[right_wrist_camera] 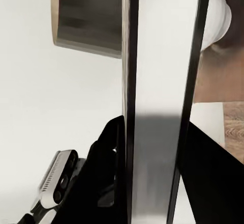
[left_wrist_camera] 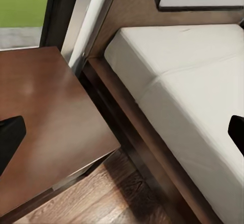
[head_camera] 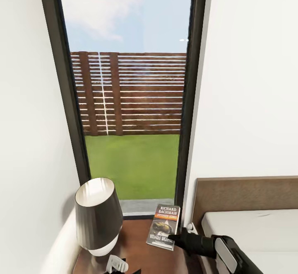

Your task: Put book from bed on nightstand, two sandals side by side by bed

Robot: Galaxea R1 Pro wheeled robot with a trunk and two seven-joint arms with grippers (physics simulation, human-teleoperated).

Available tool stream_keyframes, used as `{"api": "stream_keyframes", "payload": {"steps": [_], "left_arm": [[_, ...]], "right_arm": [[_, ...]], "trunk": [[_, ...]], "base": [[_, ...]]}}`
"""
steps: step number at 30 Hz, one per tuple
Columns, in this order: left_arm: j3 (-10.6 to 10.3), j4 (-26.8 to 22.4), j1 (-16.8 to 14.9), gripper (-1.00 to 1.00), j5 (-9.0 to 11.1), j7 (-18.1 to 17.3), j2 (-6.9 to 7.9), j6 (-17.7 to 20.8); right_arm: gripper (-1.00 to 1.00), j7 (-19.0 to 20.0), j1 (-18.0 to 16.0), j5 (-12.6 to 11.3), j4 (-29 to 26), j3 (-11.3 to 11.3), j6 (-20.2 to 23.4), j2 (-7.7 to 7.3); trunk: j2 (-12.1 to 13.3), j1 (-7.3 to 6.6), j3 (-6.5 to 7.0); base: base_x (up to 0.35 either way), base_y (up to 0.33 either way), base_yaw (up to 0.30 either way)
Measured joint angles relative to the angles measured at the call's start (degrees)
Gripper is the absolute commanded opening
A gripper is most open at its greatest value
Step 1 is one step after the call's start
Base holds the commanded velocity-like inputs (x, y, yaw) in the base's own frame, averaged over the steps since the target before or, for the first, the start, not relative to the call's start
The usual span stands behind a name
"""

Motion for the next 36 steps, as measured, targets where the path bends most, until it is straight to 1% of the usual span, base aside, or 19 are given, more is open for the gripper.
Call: {"api": "stream_keyframes", "payload": {"steps": [3,9,10,11,14,16,33,36], "left_arm": [[-0.1,0.0,0.0,1.00,0.0,0.1,-0.11,0.0],[-0.1,0.0,0.1,1.00,0.0,0.2,-0.17,0.0],[-0.1,0.0,0.1,1.00,0.0,0.2,-0.18,0.0],[-0.1,0.0,0.1,1.00,0.0,0.2,-0.20,0.0],[-0.1,0.0,0.1,1.00,0.0,0.2,-0.21,0.0],[-0.1,0.0,0.1,1.00,0.0,0.2,-0.22,0.0],[-0.1,0.0,0.1,1.00,0.0,0.3,-0.19,0.0],[-0.1,0.0,0.1,1.00,0.0,0.2,-0.18,0.0]], "right_arm": [[-1.00,-0.3,0.0,-1.3,0.0,0.0,0.0,0.14],[-1.00,-0.4,0.0,-1.7,0.2,0.0,0.4,0.31],[-1.00,-0.4,0.0,-1.9,0.3,0.1,1.3,0.52],[-1.00,-0.4,0.0,-2.7,0.5,0.2,5.2,1.30],[-1.00,-0.5,0.0,-3.1,0.5,0.1,7.0,2.61],[-1.00,-0.5,0.0,-3.2,0.5,0.0,7.6,3.07],[-1.00,-0.5,0.0,-3.2,0.4,0.0,7.9,3.29],[-1.00,-0.5,0.0,-3.2,0.3,0.0,7.9,3.29]], "trunk": [[0.0,0.00,0.00],[0.0,0.00,0.00],[0.0,0.00,0.00],[0.0,0.00,-0.01],[0.0,0.00,0.00],[0.0,0.00,0.00],[0.0,0.00,0.00],[-1.2,0.65,-0.53]], "base": [[0.000,0.000,0.000],[0.000,0.000,0.000],[0.000,0.000,0.000],[0.000,0.000,0.000],[0.000,0.000,0.000],[0.000,0.000,0.000],[0.000,0.000,0.000],[0.000,0.000,0.000]]}}
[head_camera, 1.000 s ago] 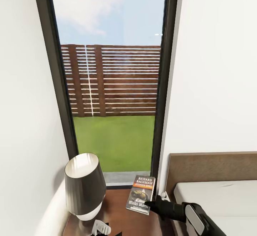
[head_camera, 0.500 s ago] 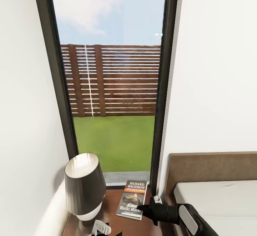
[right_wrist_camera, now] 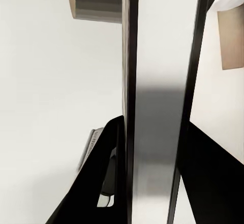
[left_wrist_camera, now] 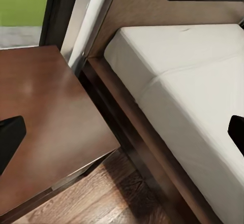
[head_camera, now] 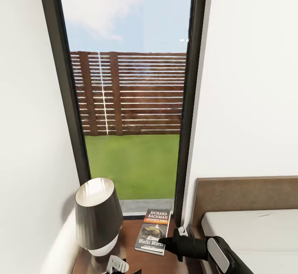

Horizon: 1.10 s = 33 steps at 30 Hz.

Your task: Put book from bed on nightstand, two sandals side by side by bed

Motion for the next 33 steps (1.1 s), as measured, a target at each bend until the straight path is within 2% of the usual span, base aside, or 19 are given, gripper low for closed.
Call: {"api": "stream_keyframes", "payload": {"steps": [3,5,6,8,10,12,13,18,21,23,24,25,26,27,29,33], "left_arm": [[0.1,-0.1,0.0,1.00,1.7,-0.3,0.04,0.0],[0.0,-0.5,0.0,1.00,4.8,-0.6,0.15,0.3],[0.1,-0.7,0.0,1.00,6.4,-2.1,0.25,0.9],[0.2,-1.4,0.0,1.00,7.7,-6.7,0.39,3.4],[0.3,-2.7,0.0,1.00,8.1,-10.9,0.48,6.0],[0.4,-6.2,0.0,1.00,8.2,-15.1,0.53,10.2],[0.4,-7.7,0.0,1.00,8.2,-15.9,0.53,11.6],[0.2,-13.0,0.0,1.00,7.7,-17.0,0.57,17.3],[0.1,-16.1,0.0,1.00,7.6,-17.3,0.63,22.6],[-0.1,-19.0,0.1,1.00,7.7,-17.6,0.83,25.8],[0.0,-22.1,0.1,1.00,8.1,-17.6,1.00,27.4],[0.0,-24.7,0.1,1.00,8.5,-17.6,1.15,28.8],[0.0,-26.7,0.1,1.00,8.6,-17.7,1.30,30.4],[0.0,-27.7,0.2,1.00,8.6,-17.8,1.42,31.3],[0.0,-28.6,0.2,1.00,8.6,-17.9,1.68,32.7],[0.0,-28.1,0.2,1.00,8.6,-17.9,1.84,33.5]], "right_arm": [[-1.00,0.0,0.0,0.0,0.0,0.0,0.0,0.00],[-1.00,0.0,0.0,0.0,0.0,0.0,0.0,0.00],[-1.00,0.0,0.0,0.0,0.1,0.0,0.0,0.00],[-1.00,0.0,0.0,0.0,0.1,0.0,0.0,0.00],[-1.00,0.0,0.0,0.0,0.1,0.0,0.0,0.00],[-1.00,0.0,0.0,0.1,0.1,0.0,-0.1,0.00],[-1.00,0.0,0.0,-0.1,0.1,0.0,0.0,0.00],[-1.00,0.1,-0.1,-3.2,-0.1,-0.4,0.8,0.00],[-1.00,0.1,-0.1,-4.7,-0.1,-0.4,1.2,-0.02],[-1.00,0.2,-0.1,-3.4,-0.1,-1.0,0.7,0.01],[-1.00,0.1,-0.1,-3.4,-0.1,-1.2,0.9,0.01],[-1.00,-0.1,0.0,0.8,0.1,0.1,-0.3,0.00],[-1.00,0.0,0.0,0.9,0.1,0.0,-0.4,0.00],[-1.00,0.0,0.0,-0.5,0.0,0.0,0.1,0.01],[-1.00,0.0,0.0,0.2,0.1,0.0,-0.1,0.00],[-1.00,0.0,0.0,0.0,0.1,0.0,-0.1,0.00]], "trunk": [[-1.2,0.66,-0.54],[-2.0,1.10,-0.90],[-2.4,1.32,-1.08],[-2.4,1.32,-1.08],[-2.4,1.32,-1.08],[-2.4,1.32,-1.08],[-2.4,1.32,-1.08],[-2.4,1.32,-1.08],[-2.4,1.32,-1.07],[-2.4,1.33,-1.08],[-2.4,1.33,-1.08],[-2.4,1.32,-1.09],[-2.4,1.33,-1.09],[-2.4,1.32,-1.08],[-2.4,1.32,-1.09],[-2.4,1.32,-1.08]], "base": [[0.000,0.000,0.000],[0.000,0.000,0.000],[0.000,0.000,0.000],[0.000,0.000,0.000],[0.000,0.000,0.000],[0.000,0.000,0.000],[0.000,0.000,0.000],[0.000,0.000,0.000],[0.000,0.000,0.000],[0.000,0.000,0.000],[0.000,0.000,0.000],[0.000,0.000,0.000],[0.000,0.000,0.000],[0.000,0.000,0.000],[0.000,0.000,0.000],[0.000,0.000,0.000]]}}
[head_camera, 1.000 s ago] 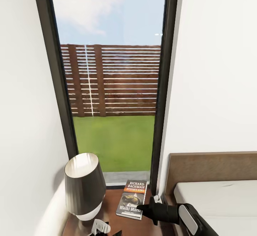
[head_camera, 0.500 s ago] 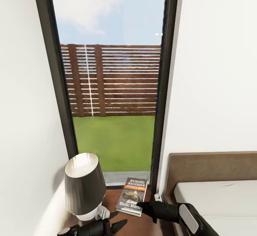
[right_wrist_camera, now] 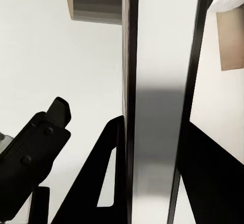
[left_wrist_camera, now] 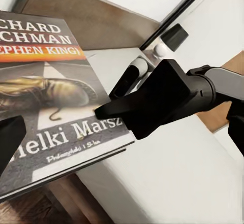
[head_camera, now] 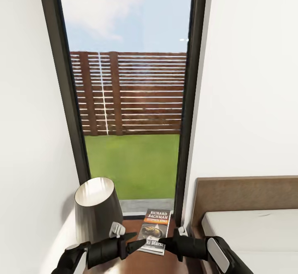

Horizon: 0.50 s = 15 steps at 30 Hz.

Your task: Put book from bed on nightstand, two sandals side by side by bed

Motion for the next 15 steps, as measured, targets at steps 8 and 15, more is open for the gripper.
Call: {"api": "stream_keyframes", "payload": {"steps": [8,15], "left_arm": [[0.0,0.5,0.0,1.00,0.0,0.2,0.03,0.1],[0.0,1.4,0.0,1.00,-0.1,0.3,0.03,0.0]], "right_arm": [[-1.00,0.0,0.0,0.0,0.0,0.0,0.0,0.00],[-1.00,0.0,0.0,0.0,0.0,0.0,0.0,0.00]], "trunk": [[0.0,0.00,0.00],[-0.4,0.21,-0.17]], "base": [[0.000,0.000,0.000],[0.000,0.000,0.000]]}}
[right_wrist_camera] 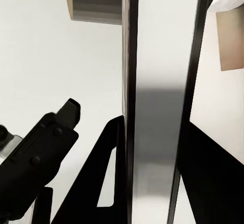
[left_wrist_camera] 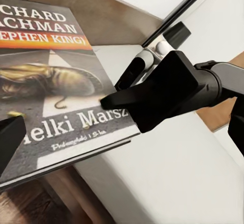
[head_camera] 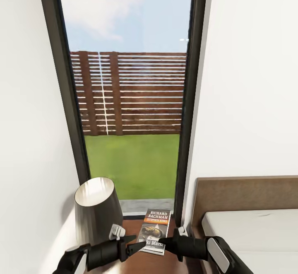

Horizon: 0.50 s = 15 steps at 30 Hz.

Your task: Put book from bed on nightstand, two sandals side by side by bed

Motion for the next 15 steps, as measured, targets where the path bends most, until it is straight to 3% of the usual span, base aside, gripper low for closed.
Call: {"api": "stream_keyframes", "payload": {"steps": [15], "left_arm": [[0.0,0.9,0.0,1.00,0.0,0.2,-0.04,-0.1]], "right_arm": [[-1.00,0.0,0.0,0.0,0.0,0.0,0.0,-0.02]], "trunk": [[-6.0,3.29,-2.60]], "base": [[0.000,0.000,0.000]]}}
